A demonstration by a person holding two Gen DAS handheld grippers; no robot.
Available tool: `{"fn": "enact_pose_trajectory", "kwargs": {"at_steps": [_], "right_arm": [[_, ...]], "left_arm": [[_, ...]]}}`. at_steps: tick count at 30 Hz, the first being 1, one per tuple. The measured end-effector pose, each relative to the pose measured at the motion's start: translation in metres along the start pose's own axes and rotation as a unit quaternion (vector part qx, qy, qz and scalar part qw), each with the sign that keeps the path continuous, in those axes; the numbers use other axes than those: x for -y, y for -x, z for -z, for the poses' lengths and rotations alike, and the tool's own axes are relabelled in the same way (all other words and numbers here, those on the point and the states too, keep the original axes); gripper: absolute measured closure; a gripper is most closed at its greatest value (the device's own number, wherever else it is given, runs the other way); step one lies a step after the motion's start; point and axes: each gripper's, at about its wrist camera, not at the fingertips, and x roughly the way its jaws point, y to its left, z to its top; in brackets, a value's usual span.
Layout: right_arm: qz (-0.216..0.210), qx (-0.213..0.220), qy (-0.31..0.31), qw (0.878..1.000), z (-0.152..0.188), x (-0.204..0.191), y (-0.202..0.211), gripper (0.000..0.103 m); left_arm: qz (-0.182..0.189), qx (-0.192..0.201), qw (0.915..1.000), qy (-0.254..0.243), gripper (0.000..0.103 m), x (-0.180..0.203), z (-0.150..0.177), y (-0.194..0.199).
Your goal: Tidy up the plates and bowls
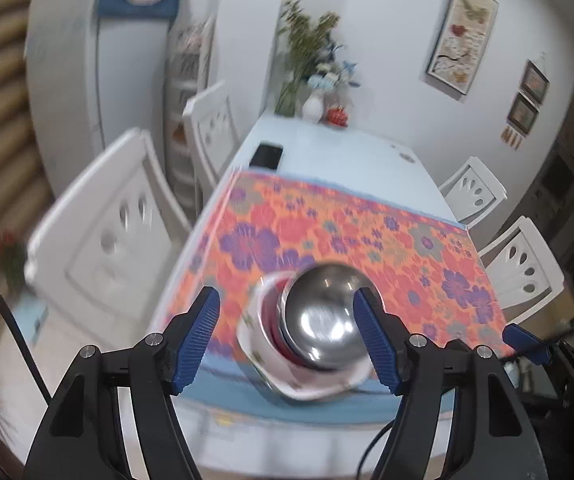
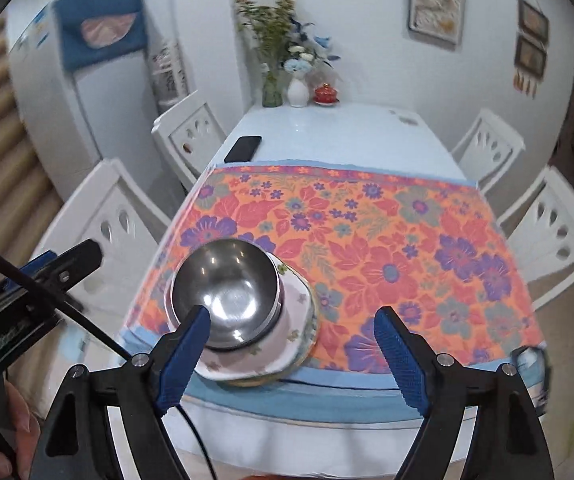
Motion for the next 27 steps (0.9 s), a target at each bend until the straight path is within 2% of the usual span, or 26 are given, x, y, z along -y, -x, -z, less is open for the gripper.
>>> {"fn": "enact_pose_trajectory", "kwargs": {"at_steps": [4,10,13,16,21,23,27], "right_arm": [[0.007,-0.002,0.025,1.0,0.014,0.007,0.016,0.021],[-0.032,-0.028,-0.026,0.999,0.035,0.031,0.03,0.021],[-0.027,-0.031,-0.023,0.999,0.046,0.034,0.035,0.021],[-0.037,-0.054,-0.025,0.998,0.054,0.034,0.035,0.02],[-0.064,-0.082,-0.052,0.993,0.066,0.037,0.027,0.02],[-0.058,-0.09,-0.056,0.993,0.068,0.039,0.024,0.02],[-0.039,-0.083,-0.058,0.994,0.062,0.042,0.02,0.02]], "left_arm": [[-0.003,-0.005,0.9996,0.029,0.035,0.008,0.018,0.012],[-0.034,-0.012,0.9983,0.047,0.035,0.02,0.047,0.031],[-0.066,-0.026,0.9965,0.044,0.034,0.028,0.06,0.035],[-0.1,-0.047,0.9932,0.036,0.034,0.032,0.069,0.034],[-0.099,-0.057,0.993,0.029,0.035,0.039,0.079,0.038],[-0.103,-0.057,0.9929,0.018,0.035,0.043,0.078,0.035],[-0.086,-0.061,0.9944,0.013,0.035,0.045,0.069,0.026]]}}
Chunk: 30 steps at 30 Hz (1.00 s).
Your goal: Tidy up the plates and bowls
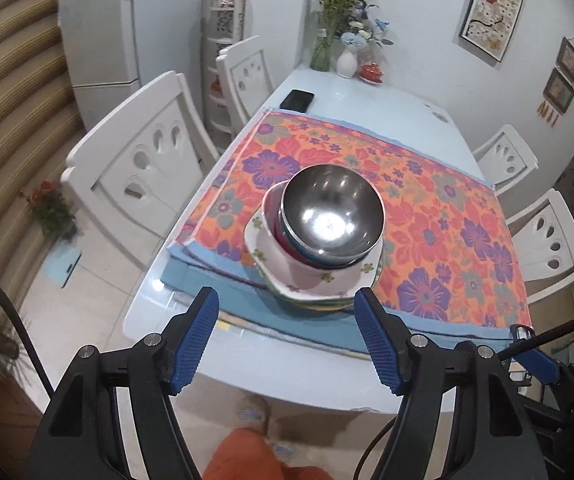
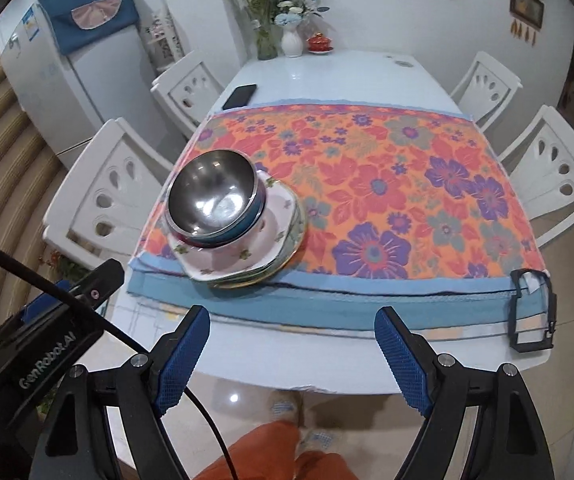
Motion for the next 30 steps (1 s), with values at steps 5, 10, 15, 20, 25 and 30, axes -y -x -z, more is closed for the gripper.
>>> {"fn": "enact_pose_trajectory", "kwargs": {"at_steps": [5,10,15,20,25,30], "right_arm": [[0.011,0.006,0.002,1.0,-0.015,-0.007,-0.005,0.02],[0.014,-0.018,0.002,1.0,-0.023,-0.016,-0.024,0.02],[0.021,-0.027,0.002,0.999,-0.031,-0.022,-0.035,0.02],[0.026,-0.029,0.003,0.999,-0.04,-0.03,-0.041,0.02],[0.028,-0.032,0.007,0.999,-0.046,-0.037,-0.047,0.02],[0.028,-0.036,0.006,0.999,-0.051,-0.041,-0.053,0.02]], "left_arm": [[-0.002,0.003,0.9999,-0.015,0.035,-0.004,-0.013,-0.008],[-0.005,0.004,0.9997,-0.023,0.035,-0.008,-0.024,-0.018],[0.0,-0.002,0.9998,-0.021,0.035,-0.013,-0.035,-0.029],[0.001,-0.003,0.9996,-0.028,0.034,-0.017,-0.043,-0.035],[0.002,-0.006,0.9997,-0.026,0.034,-0.022,-0.05,-0.042],[0.003,-0.01,0.9996,-0.027,0.034,-0.024,-0.055,-0.049]]}}
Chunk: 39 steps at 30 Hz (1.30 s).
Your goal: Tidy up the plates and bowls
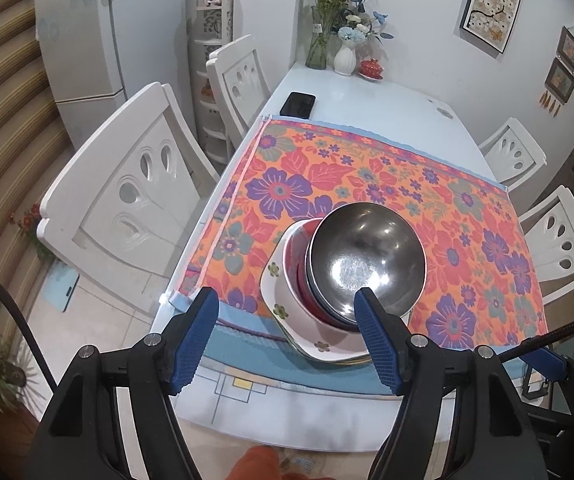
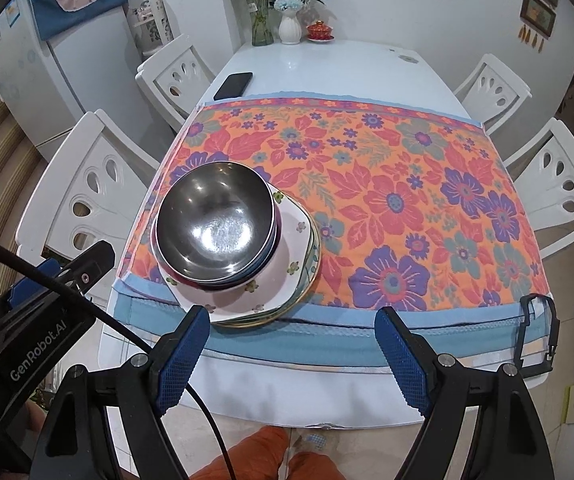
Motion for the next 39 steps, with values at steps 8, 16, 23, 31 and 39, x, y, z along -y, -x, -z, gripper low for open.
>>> {"fn": "enact_pose_trajectory", "kwargs": {"at_steps": [8,16,23,31,39], "right_arm": [[0.0,-0.009,-0.009,1.0,-0.004,-0.003,-0.007,0.02],[0.0,-0.011,-0.014,1.0,-0.005,-0.008,-0.009,0.02],[-0.003,-0.008,-0.019,1.0,-0.01,-0.019,-0.011,0.02],[0.002,0.0,-0.029,1.0,-0.018,-0.028,-0.014,0.02],[0.014,0.0,-0.048,0.999,-0.019,-0.029,-0.017,0.02]], "left_arm": [[0.006,-0.007,0.9999,-0.007,0.034,-0.002,-0.004,-0.006],[0.008,-0.008,0.9999,-0.009,0.034,-0.003,-0.006,-0.008],[0.013,-0.007,0.9999,-0.005,0.034,-0.01,-0.012,-0.011],[0.022,0.007,0.9997,-0.012,0.034,-0.015,-0.025,-0.013],[0.02,0.016,0.9989,-0.039,0.034,-0.01,-0.031,-0.016]]}}
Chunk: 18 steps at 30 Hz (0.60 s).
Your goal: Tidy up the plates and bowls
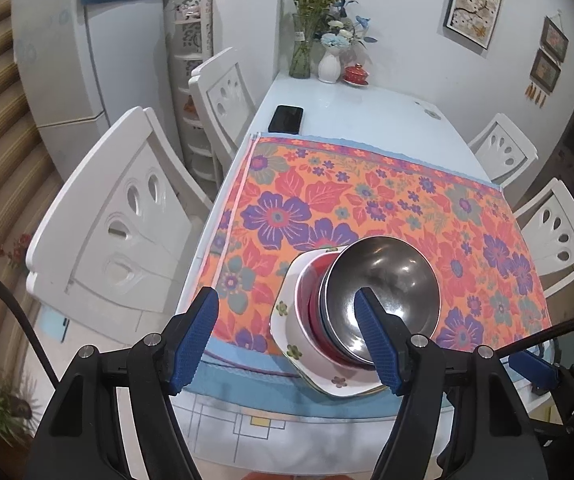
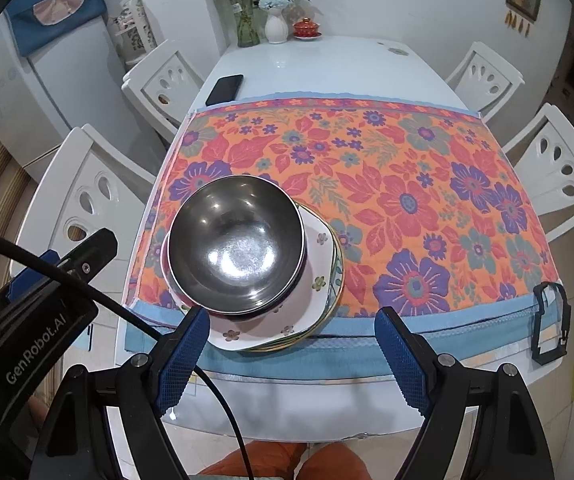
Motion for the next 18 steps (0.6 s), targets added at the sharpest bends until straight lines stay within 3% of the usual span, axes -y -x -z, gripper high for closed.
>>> {"fn": "enact_pose_trajectory", "kwargs": {"at_steps": [7,12,14,16,18], "right_arm": [[0.004,-0.002,-0.017,1.0,0.0,0.001,-0.003,0.02],[0.011,0.005,-0.023,1.0,0.001,0.0,-0.002,0.02],[0.015,0.005,-0.023,1.0,0.002,0.001,-0.003,0.02],[0.016,0.002,-0.026,1.0,0.002,0.002,-0.004,0.02],[0.016,0.0,-0.03,0.999,0.0,0.005,-0.006,0.02]], "left_arm": [[0.008,-0.01,0.9999,-0.011,0.034,0.001,-0.002,-0.007],[0.008,0.011,0.9997,-0.018,0.034,0.002,-0.005,-0.005],[-0.008,0.034,0.999,-0.029,0.031,0.005,-0.006,-0.002],[-0.025,0.043,0.998,-0.039,0.019,0.007,-0.007,-0.001],[-0.036,0.046,0.997,-0.051,0.019,0.011,-0.009,-0.002]]}}
